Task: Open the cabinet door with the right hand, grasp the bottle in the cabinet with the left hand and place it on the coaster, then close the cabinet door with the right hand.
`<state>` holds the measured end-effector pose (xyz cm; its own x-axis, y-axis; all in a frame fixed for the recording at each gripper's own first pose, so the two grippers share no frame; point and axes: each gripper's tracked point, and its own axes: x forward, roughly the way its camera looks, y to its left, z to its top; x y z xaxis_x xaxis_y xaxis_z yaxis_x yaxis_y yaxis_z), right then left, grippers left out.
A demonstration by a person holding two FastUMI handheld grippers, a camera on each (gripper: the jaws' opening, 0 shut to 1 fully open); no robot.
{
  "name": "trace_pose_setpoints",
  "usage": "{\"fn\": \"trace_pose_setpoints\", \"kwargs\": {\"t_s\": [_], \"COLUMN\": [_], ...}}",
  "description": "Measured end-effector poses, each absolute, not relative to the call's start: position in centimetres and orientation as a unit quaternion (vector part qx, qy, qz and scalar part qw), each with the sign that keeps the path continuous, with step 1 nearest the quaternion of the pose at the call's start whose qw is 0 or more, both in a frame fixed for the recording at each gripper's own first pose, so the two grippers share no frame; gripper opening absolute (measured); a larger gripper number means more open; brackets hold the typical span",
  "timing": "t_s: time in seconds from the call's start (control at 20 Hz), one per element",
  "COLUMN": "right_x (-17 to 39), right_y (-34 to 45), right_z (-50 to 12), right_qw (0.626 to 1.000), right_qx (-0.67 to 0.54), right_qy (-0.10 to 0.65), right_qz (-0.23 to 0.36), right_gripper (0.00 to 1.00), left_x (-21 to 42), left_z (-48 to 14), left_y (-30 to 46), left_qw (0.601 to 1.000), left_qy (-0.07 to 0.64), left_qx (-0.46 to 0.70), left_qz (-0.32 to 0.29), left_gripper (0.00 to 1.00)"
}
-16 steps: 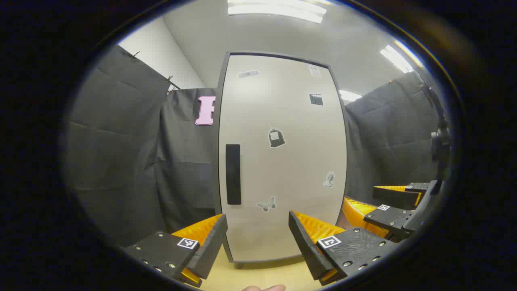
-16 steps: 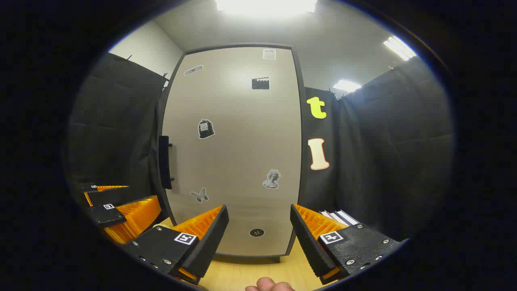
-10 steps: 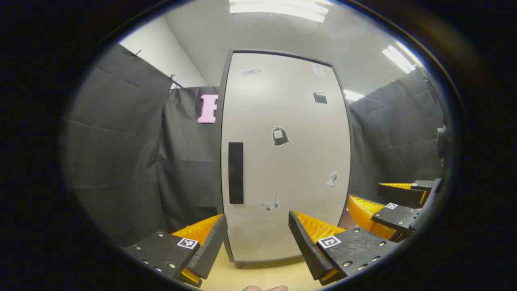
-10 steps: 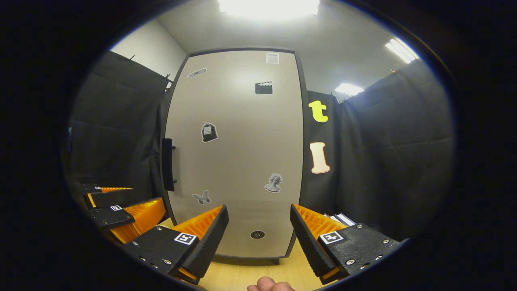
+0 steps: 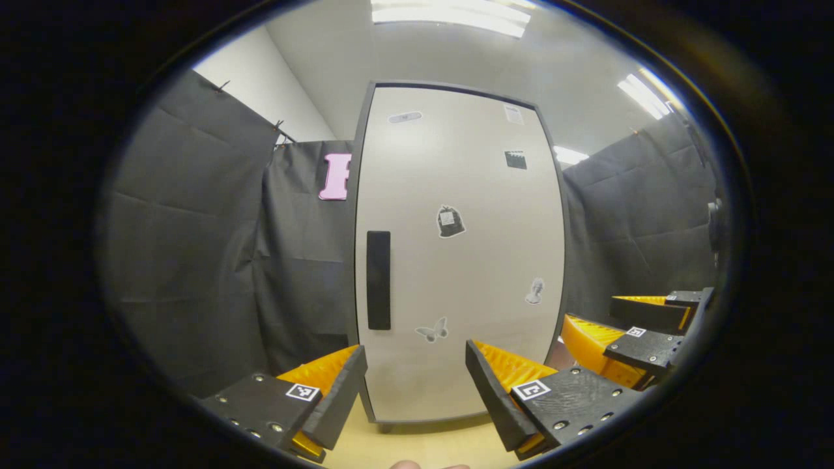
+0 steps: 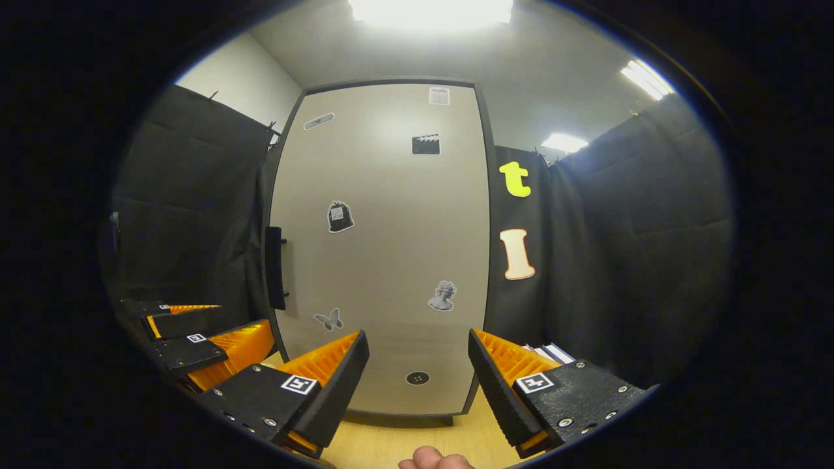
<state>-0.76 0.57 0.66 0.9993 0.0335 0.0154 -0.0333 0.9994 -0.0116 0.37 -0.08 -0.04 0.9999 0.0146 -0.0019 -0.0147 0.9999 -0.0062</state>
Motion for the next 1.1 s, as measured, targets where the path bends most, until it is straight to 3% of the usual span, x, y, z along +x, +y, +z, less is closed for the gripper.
{"fn": "trace_pose_setpoints", "kwargs": {"t_s": [1.1], "right_x": [3.3], "right_y": [4.5], "right_z": [0.8], "right_qw": [0.999], "right_qx": [-0.008], "right_qy": [-0.001], "right_qz": [0.046], "right_gripper": [0.95], "left_x": [-1.1], "left_z": [-0.4], "left_y": [3.6], "left_qw": [1.0], "left_qy": [0.001], "left_qx": [0.004], "left_qz": [0.02], "left_gripper": [0.91]}}
